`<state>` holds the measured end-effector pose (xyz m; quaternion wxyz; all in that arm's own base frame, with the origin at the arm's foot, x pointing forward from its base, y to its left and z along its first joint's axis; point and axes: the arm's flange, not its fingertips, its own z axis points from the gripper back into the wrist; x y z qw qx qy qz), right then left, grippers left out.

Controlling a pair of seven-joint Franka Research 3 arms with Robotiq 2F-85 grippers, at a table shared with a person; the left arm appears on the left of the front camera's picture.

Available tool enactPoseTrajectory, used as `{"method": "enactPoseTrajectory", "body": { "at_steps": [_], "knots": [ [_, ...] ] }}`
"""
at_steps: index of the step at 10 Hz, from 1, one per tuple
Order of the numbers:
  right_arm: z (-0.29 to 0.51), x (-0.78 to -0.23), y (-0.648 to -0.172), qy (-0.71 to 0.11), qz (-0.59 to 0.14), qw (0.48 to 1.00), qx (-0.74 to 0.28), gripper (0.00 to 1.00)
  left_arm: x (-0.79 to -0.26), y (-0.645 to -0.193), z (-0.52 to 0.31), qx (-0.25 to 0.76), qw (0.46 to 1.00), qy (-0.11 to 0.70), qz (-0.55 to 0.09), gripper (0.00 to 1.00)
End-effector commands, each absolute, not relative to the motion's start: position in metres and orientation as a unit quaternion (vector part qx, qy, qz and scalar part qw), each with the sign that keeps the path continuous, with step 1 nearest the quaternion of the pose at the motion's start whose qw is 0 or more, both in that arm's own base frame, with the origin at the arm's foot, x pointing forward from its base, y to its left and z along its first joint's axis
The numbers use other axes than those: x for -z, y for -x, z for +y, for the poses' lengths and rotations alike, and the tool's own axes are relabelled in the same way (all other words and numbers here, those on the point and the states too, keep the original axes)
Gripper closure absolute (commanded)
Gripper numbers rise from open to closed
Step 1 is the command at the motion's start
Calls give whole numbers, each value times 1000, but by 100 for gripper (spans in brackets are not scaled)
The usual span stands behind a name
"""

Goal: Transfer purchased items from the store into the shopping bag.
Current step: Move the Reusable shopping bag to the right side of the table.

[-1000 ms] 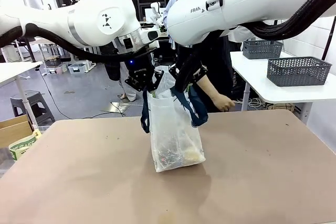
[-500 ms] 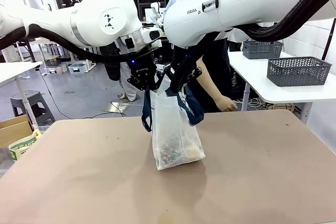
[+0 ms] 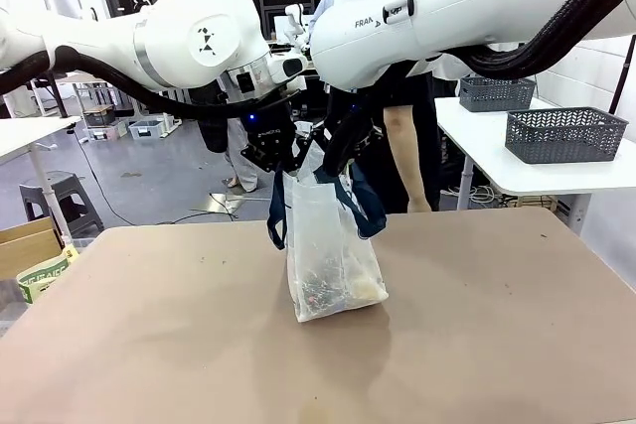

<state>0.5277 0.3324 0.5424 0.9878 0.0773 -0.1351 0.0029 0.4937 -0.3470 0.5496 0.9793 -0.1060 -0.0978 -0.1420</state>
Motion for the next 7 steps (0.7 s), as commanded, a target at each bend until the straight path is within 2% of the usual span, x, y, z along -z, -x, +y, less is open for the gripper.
{"method": "enactPoseTrajectory", "body": {
  "at_steps": [1, 7],
  "knots": [
    [332, -543, -527, -74, -138, 988, -4, 100, -551, -493, -347, 135, 980, 106, -97, 100],
    [341, -540, -531, -116, -141, 983, -6, 100, -547, -498, -351, 176, 971, 123, -108, 100]
  ]
}}
